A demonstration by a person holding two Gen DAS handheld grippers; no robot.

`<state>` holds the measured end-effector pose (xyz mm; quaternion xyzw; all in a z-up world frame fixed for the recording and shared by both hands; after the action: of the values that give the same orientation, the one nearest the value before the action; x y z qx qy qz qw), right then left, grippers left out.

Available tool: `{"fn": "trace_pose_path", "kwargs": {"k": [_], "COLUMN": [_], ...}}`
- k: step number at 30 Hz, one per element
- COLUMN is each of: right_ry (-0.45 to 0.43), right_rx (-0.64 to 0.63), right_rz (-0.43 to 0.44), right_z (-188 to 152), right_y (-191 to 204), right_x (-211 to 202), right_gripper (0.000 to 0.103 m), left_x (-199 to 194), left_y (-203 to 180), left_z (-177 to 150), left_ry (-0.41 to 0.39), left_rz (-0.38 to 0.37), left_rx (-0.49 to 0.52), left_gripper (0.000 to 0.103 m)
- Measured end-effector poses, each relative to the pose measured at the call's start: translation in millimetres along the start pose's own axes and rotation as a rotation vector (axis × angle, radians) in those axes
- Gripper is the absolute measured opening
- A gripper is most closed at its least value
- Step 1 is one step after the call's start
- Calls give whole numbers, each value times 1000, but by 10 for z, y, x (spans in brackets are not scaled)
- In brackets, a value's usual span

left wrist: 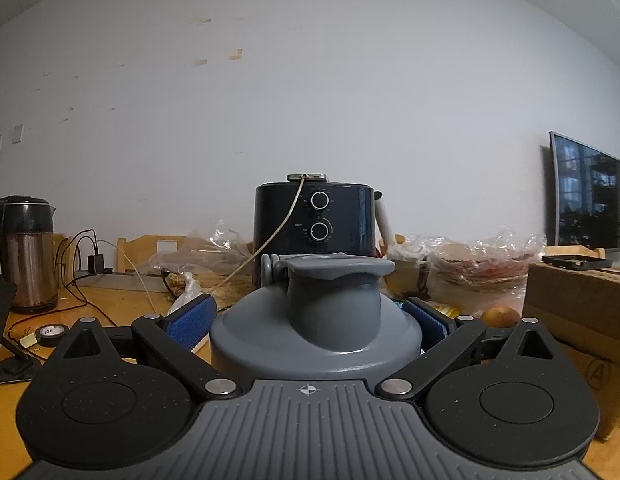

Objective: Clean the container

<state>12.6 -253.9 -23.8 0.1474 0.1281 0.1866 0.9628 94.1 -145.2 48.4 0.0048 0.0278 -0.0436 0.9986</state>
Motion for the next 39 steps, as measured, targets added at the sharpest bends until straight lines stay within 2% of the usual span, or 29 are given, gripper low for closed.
{"fn": "trace_pose_path", "kwargs": {"k": [2, 12, 30, 39], "right_ry": [0, 1, 0, 1], "right_rx": [0, 3, 9, 13], "right_rz": [0, 0, 0, 2], "right_z": [-5, -2, -1, -7], "right_y": [7, -5, -23, -28], "right_x": [-3, -2, -12, -19], "right_gripper": [17, 17, 17, 17], "left_x": [-4, 31, 16, 17], "left_y": [-7, 7, 16, 116], "left_z": [-2, 8, -5, -24], "left_ry": [-1, 31, 18, 8], "left_rz": [-3, -14, -4, -102], "left_rx": [0, -21, -16, 7], "left_gripper": [95, 96, 95, 95]}}
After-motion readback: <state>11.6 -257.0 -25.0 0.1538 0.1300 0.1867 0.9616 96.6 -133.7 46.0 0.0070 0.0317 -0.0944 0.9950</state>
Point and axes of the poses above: each gripper's, at about its wrist camera, not at the fingertips, and x roughly the way its jaws point, y to its left, z to its top, the point moved 1 cm from there along x, roughly the way its jaws point, and after that the axes turned 2 degrees about -y, right-handed, at the moved point
